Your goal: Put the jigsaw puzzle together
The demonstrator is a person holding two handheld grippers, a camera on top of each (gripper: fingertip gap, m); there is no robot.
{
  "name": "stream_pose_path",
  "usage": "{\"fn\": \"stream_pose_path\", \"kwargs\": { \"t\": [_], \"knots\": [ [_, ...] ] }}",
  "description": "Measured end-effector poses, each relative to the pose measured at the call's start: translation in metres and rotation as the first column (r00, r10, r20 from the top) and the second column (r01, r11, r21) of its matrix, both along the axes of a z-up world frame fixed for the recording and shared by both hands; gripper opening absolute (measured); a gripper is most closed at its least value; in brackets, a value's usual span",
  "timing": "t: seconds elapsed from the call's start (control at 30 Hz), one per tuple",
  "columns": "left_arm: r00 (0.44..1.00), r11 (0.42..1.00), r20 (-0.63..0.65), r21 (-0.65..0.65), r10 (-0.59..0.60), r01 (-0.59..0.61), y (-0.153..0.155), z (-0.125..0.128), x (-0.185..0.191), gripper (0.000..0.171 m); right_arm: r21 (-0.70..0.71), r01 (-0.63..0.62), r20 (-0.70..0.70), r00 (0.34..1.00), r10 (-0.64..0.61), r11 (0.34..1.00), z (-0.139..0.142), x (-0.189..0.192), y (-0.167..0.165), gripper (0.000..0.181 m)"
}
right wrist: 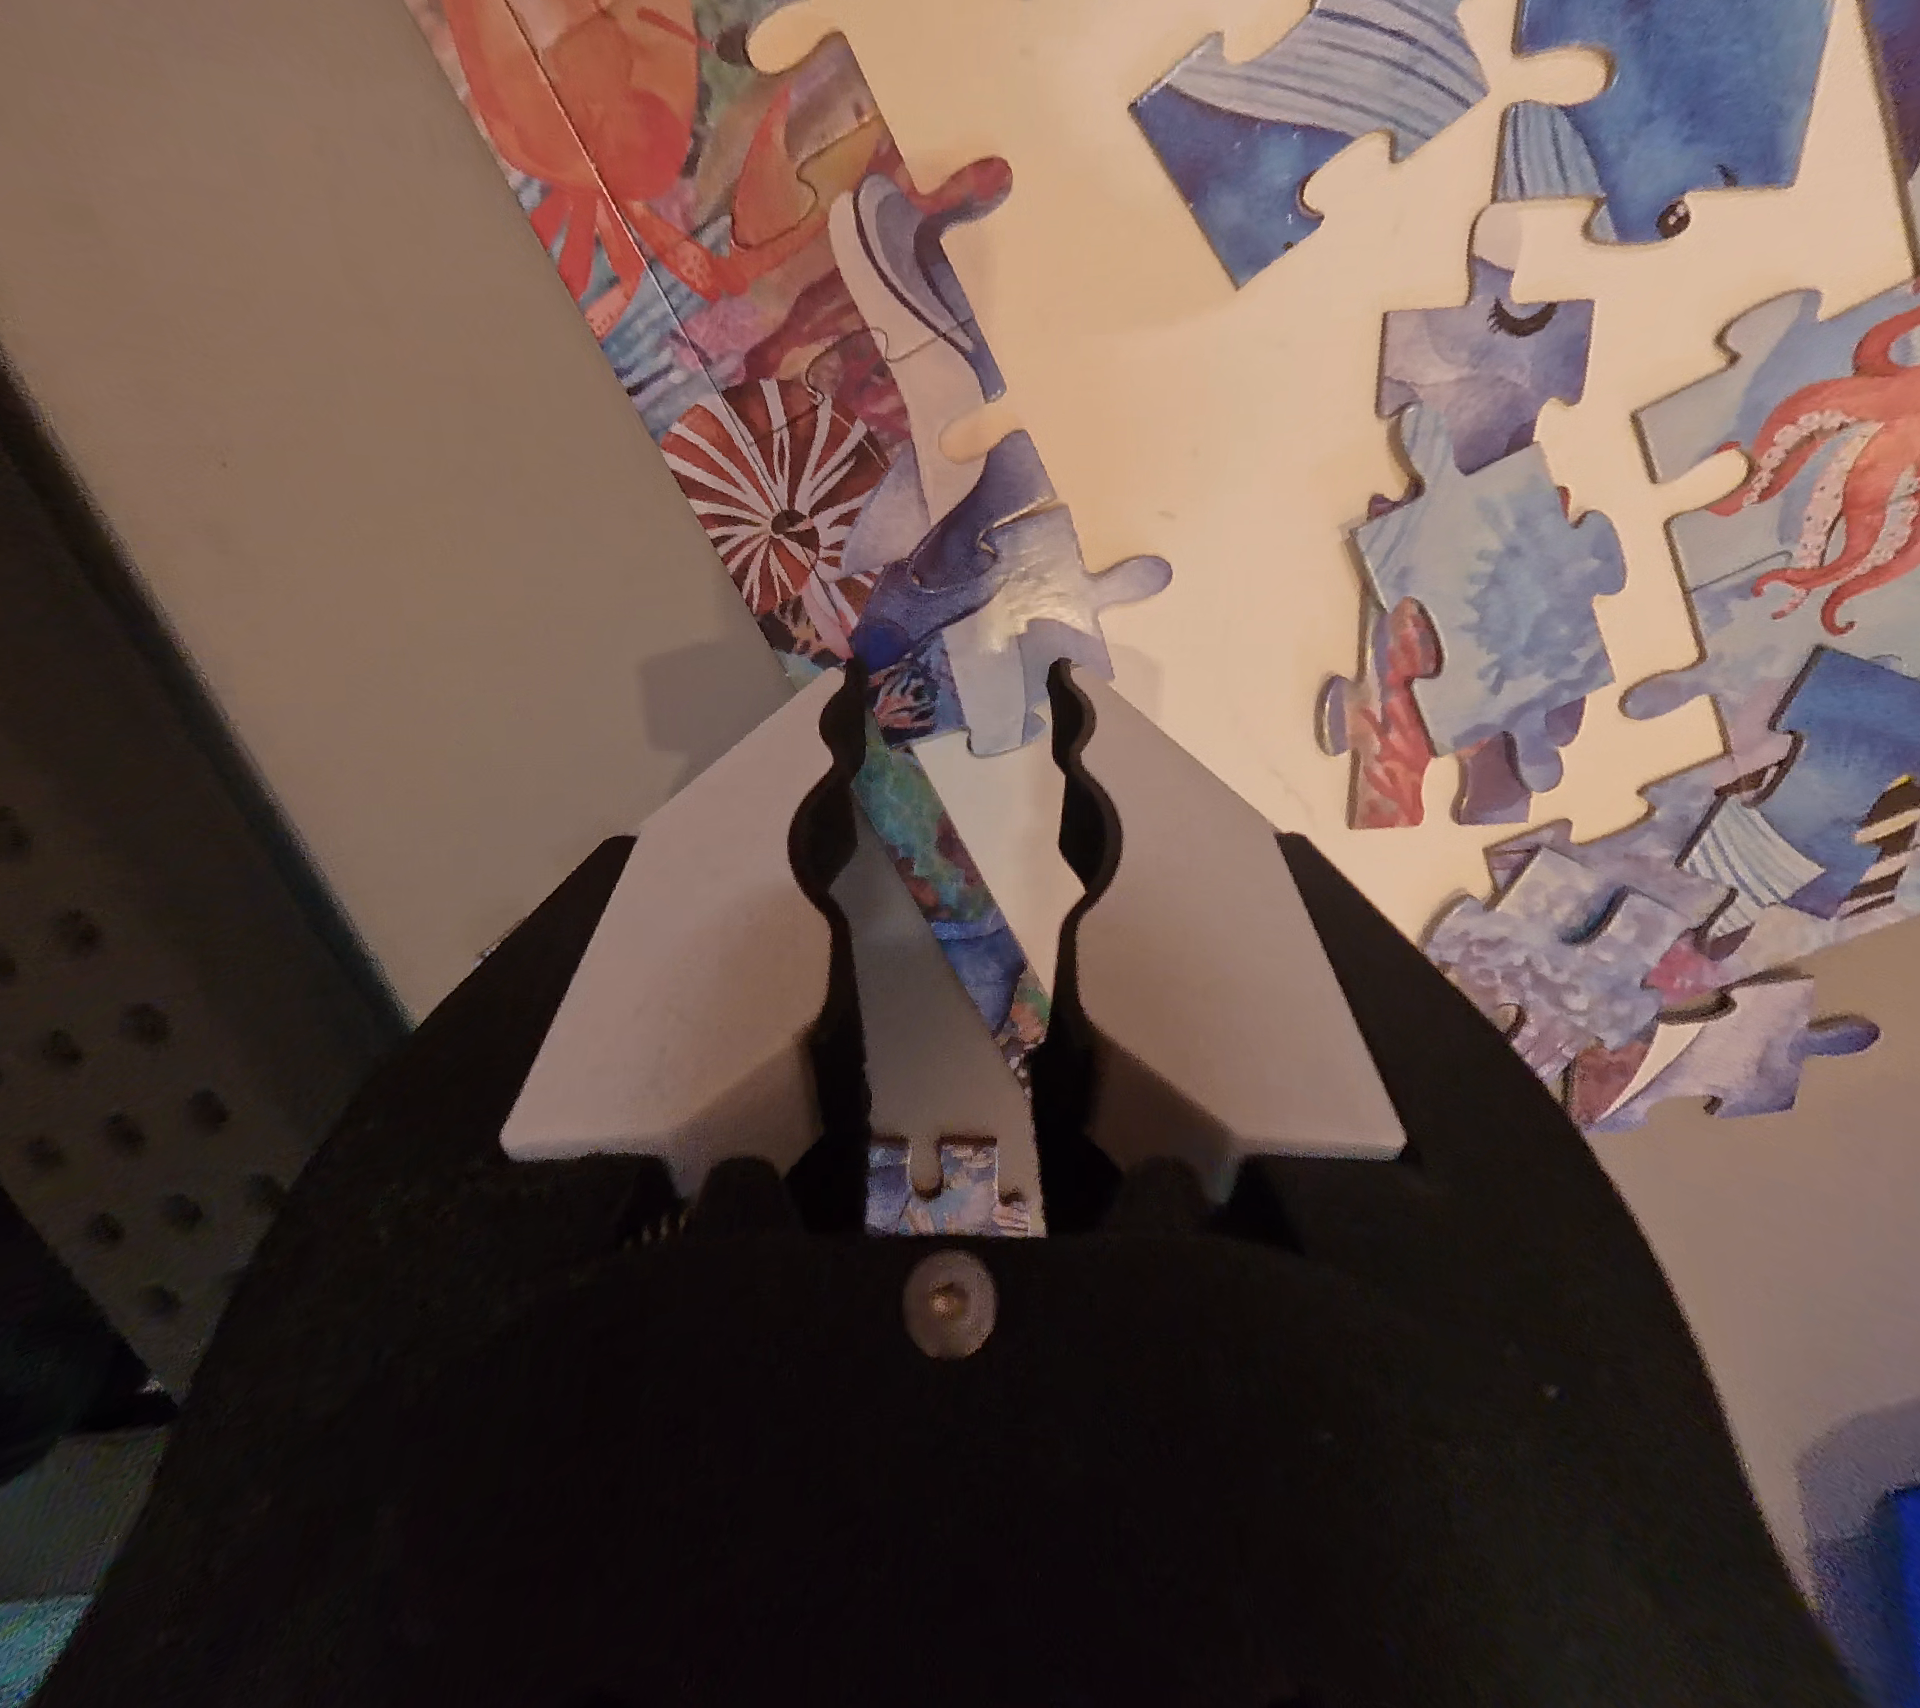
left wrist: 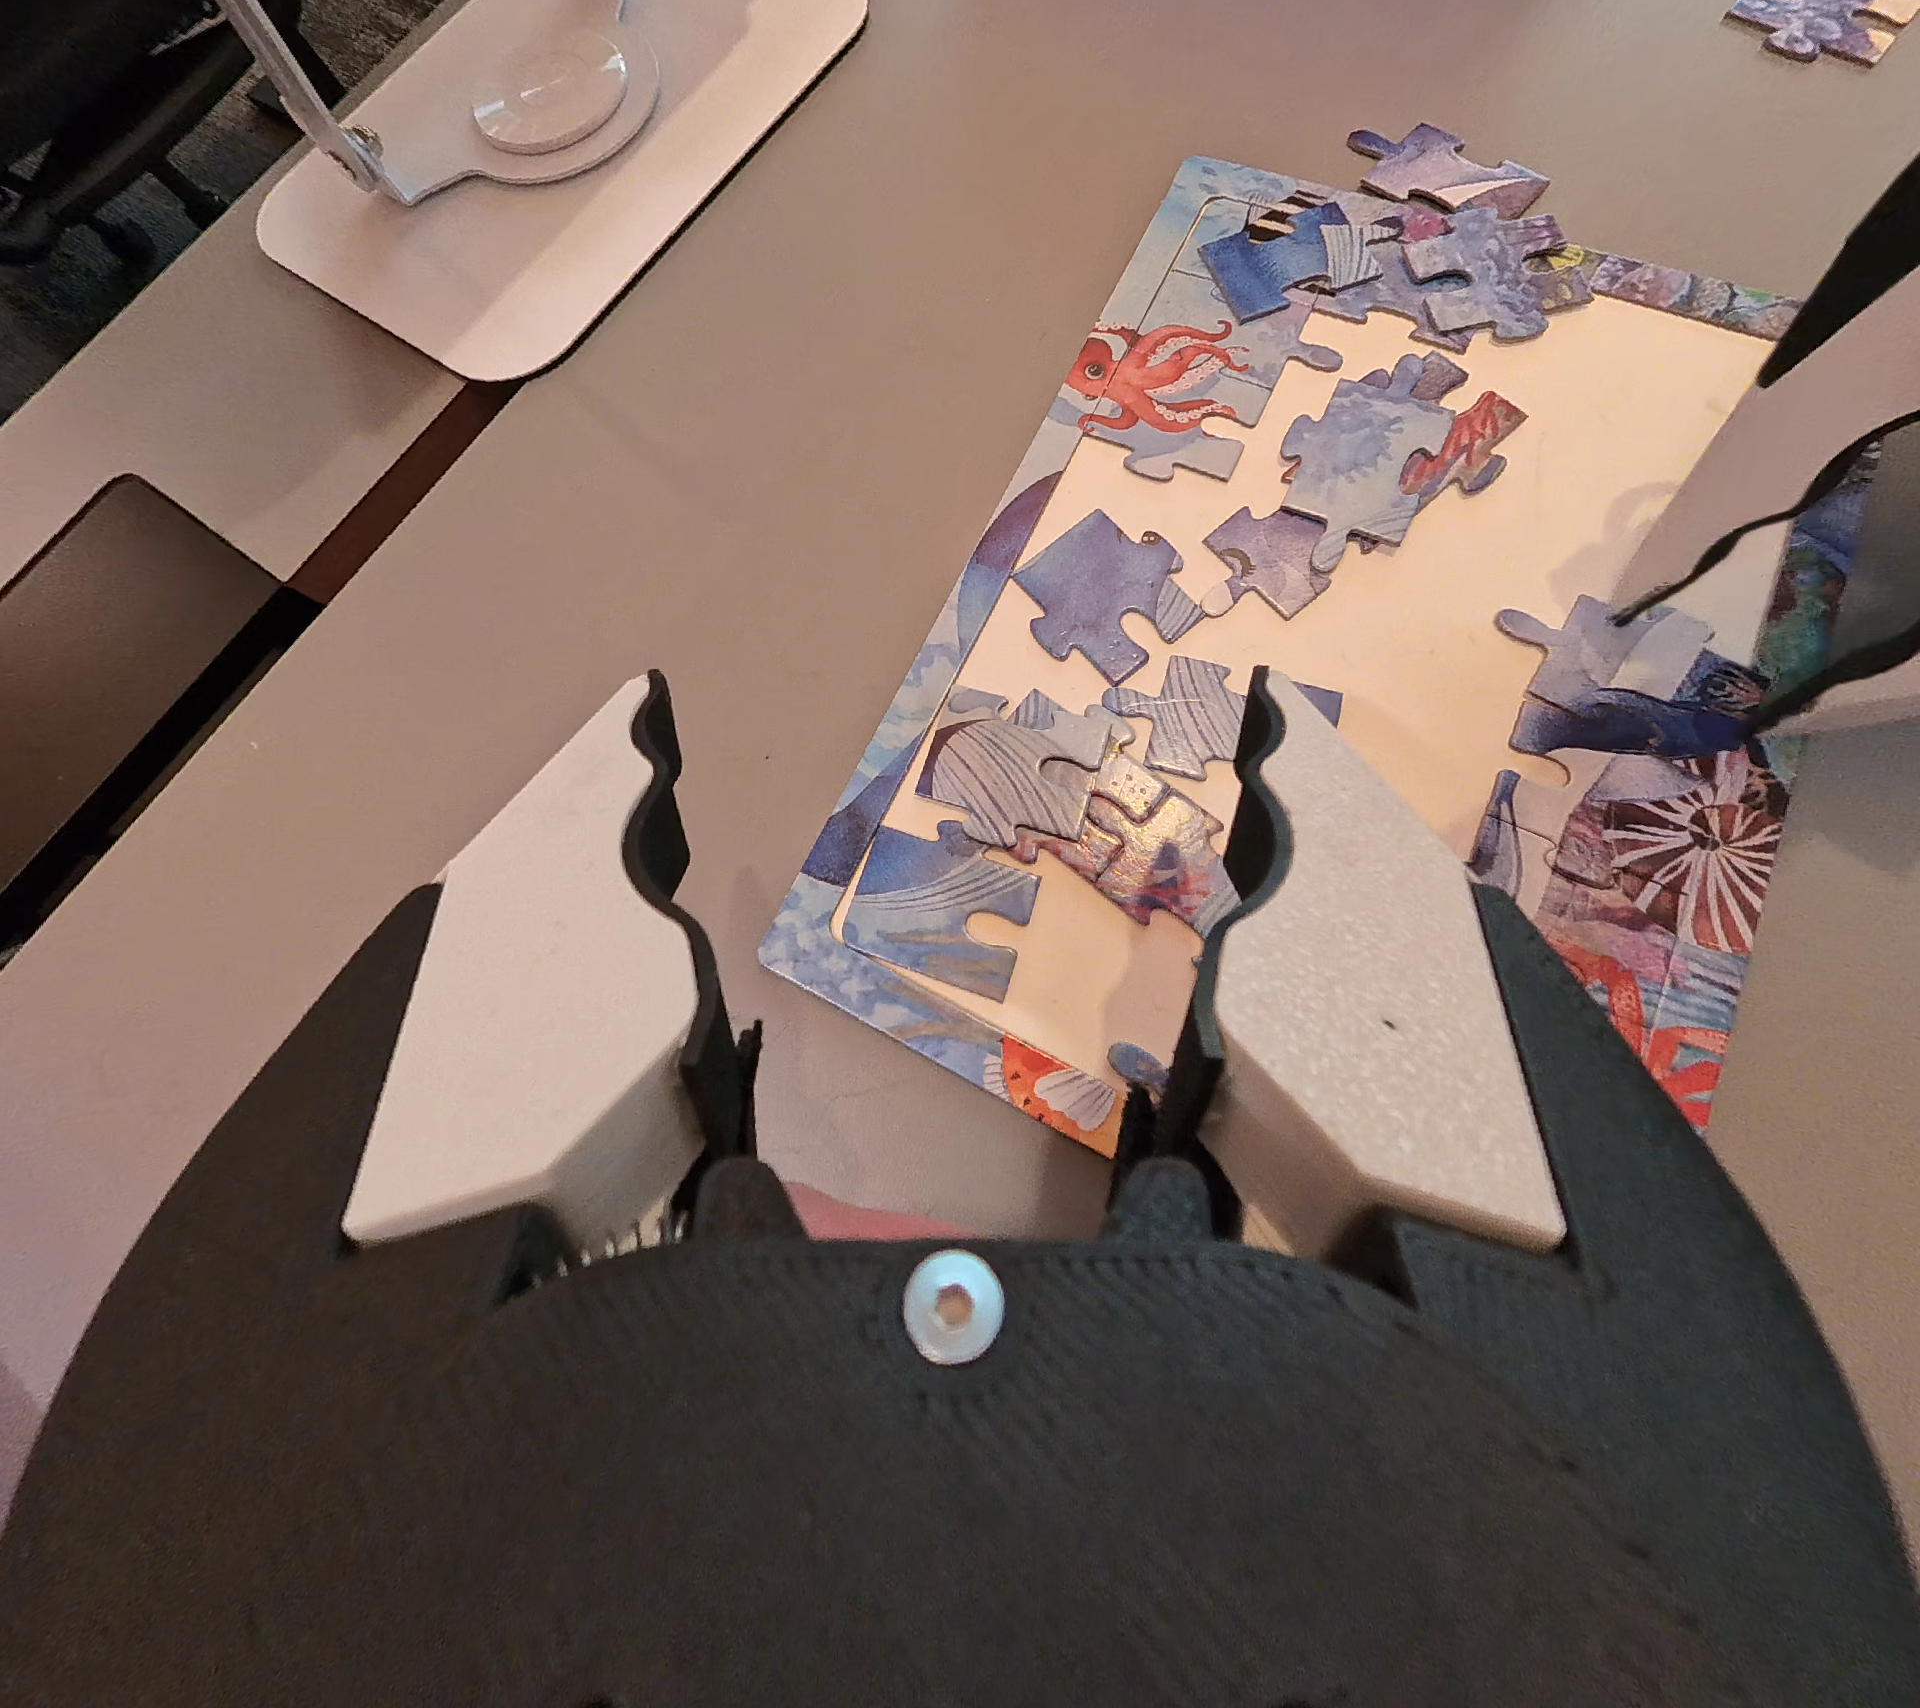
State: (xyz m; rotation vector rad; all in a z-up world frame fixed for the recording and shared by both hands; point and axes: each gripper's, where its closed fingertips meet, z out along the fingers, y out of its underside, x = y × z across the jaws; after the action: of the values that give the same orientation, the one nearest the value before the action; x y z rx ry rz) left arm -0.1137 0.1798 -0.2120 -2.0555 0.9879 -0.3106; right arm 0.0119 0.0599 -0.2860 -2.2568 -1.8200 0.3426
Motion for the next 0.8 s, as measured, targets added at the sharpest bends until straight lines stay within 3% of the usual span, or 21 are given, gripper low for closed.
{"fn": "stream_pose_path", "kwargs": {
  "t": [0.33, 0.8],
  "knots": [
    [1.000, 1.000, -0.009, -0.003, -0.003, 0.003, 0.0001, -0.0020, 0.0004, 0.106, 0.033, -0.164, 0.053, 0.985, 0.162, 0.986, -0.0013, 0.0056, 0.0054, 0.032],
    [1.000, 1.000, -0.017, -0.008, -0.009, 0.009, 0.0002, -0.0045, 0.0023, 0.105, 0.015, -0.188, 0.043, 0.981, 0.187, 0.982, -0.0008, -0.0024, 0.0005, 0.031]
  ]
}}
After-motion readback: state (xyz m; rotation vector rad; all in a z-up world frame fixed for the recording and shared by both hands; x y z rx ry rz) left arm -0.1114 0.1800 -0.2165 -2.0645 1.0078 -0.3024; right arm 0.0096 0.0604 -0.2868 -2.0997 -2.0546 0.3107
